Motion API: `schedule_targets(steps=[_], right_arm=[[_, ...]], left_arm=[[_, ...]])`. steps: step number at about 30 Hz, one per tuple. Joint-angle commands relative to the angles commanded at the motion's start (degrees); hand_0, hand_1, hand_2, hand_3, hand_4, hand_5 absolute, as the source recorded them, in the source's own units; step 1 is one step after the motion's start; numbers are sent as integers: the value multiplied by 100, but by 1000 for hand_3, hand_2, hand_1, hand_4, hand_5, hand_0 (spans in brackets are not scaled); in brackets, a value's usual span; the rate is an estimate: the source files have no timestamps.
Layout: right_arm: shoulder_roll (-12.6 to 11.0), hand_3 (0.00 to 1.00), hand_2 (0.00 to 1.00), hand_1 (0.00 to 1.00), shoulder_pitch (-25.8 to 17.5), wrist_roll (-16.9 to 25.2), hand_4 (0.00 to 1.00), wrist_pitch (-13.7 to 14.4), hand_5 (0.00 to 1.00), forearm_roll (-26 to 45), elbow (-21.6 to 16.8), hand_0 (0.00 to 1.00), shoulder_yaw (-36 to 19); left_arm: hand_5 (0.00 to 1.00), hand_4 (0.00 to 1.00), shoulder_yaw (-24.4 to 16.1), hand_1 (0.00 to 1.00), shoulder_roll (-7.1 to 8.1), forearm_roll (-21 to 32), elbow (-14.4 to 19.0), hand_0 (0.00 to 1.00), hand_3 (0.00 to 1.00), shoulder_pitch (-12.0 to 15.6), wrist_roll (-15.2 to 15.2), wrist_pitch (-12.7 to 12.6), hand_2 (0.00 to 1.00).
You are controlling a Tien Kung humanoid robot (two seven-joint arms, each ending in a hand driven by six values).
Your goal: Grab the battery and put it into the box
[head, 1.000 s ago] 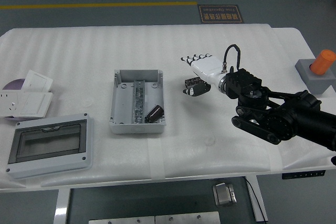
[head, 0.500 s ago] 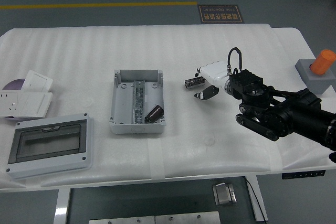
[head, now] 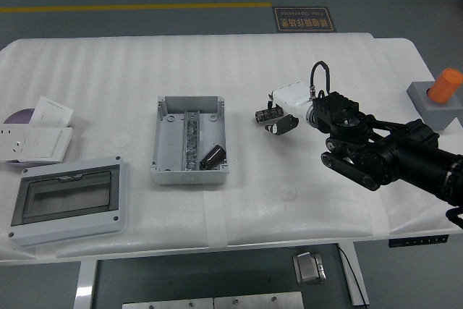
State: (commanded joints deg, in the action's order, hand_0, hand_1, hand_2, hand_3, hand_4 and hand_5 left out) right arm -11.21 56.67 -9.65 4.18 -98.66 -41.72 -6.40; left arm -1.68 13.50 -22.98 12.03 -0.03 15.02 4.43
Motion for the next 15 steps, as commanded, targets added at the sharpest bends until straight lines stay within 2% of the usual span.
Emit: schedule_targets(steps=[15], right_arm=[[39,688,667,681,-66,26,672,-79,494,-36,8,712,-82]], left_arm=[[408,536,-133,698,4,-138,20,688,509,-14,-14,-5,434]])
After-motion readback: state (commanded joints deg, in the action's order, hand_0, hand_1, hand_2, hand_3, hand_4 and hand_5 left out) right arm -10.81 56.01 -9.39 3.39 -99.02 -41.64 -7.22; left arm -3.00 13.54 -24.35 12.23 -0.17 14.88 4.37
